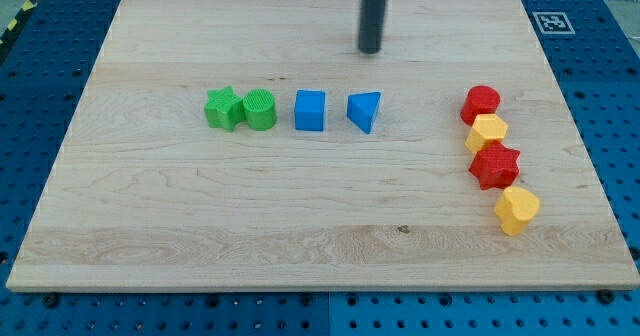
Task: Push the yellow heart to the bottom center
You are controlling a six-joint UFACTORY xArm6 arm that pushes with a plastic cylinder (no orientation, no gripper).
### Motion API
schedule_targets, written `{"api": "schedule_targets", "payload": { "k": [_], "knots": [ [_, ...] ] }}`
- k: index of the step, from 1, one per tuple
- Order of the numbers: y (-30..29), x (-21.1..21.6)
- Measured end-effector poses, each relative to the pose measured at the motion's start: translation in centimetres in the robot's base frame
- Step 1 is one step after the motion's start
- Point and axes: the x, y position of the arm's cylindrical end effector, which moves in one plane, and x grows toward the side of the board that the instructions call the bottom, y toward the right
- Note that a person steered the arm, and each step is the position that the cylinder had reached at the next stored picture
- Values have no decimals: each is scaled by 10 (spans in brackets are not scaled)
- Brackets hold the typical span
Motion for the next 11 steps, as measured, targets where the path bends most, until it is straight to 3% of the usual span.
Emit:
{"api": "schedule_targets", "payload": {
  "k": [2,4,5,9,11],
  "knots": [
    [100,39],
    [129,163],
    [137,189],
    [145,256],
    [128,256]
  ]
}}
